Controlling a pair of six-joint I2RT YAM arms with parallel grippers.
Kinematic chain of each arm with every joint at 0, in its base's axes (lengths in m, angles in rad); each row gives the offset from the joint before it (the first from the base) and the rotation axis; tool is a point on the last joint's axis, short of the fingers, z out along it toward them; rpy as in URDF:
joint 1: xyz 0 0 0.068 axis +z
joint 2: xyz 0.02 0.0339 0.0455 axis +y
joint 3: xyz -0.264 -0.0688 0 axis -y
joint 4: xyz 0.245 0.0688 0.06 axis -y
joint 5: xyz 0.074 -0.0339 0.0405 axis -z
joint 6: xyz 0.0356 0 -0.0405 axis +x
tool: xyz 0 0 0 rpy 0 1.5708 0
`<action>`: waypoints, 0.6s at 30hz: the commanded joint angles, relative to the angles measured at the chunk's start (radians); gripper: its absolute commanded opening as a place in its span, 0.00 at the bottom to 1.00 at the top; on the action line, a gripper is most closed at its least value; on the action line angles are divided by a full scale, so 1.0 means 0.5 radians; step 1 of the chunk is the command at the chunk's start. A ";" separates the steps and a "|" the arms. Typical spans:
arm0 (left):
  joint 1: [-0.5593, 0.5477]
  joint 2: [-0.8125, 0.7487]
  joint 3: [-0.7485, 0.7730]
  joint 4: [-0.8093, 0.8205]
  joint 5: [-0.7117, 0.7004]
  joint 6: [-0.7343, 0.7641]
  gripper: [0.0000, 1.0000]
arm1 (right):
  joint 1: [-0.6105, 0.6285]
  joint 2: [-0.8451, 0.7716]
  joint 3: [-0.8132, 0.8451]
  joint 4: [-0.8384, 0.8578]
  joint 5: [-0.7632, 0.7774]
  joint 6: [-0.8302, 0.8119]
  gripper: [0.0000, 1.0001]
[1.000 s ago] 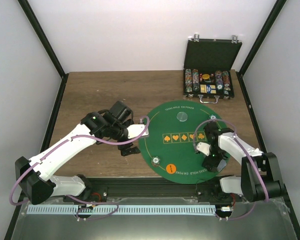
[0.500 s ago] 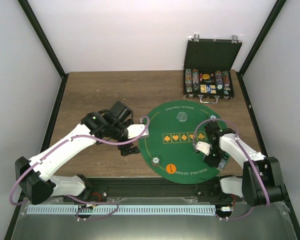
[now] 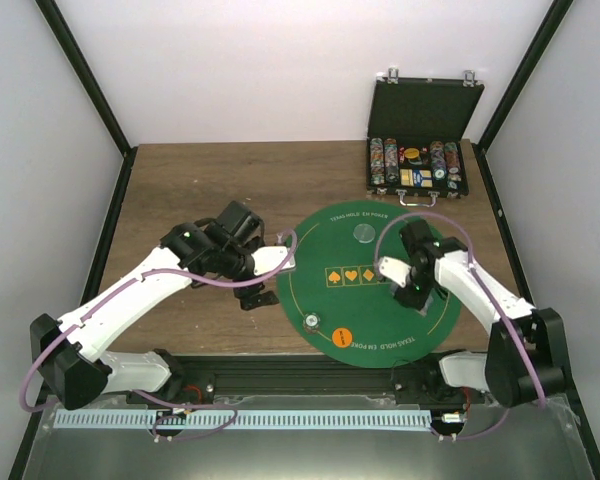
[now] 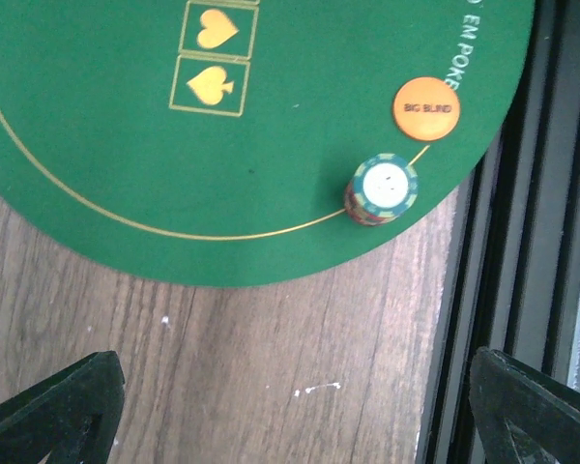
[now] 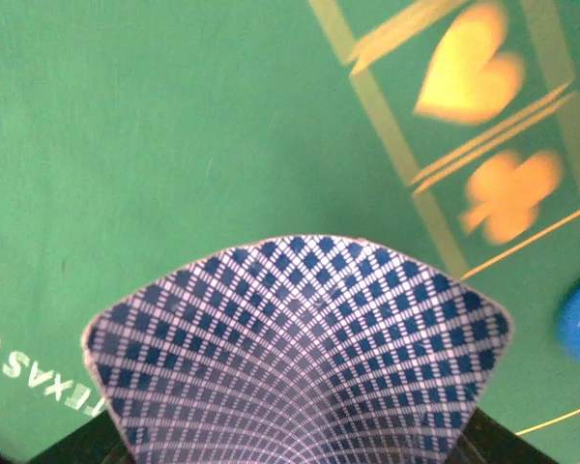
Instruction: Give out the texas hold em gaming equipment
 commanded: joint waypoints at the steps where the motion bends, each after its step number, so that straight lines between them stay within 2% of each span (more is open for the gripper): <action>1: 0.136 -0.029 -0.049 -0.031 -0.012 0.003 0.99 | 0.166 0.156 0.353 0.054 -0.083 0.073 0.36; 11: 0.873 -0.095 -0.135 -0.152 0.067 0.136 0.99 | 0.806 0.969 1.255 0.146 -0.036 -0.003 0.37; 18: 1.493 -0.073 -0.112 -0.281 0.168 0.277 0.99 | 1.136 1.416 1.639 0.222 -0.126 -0.150 0.38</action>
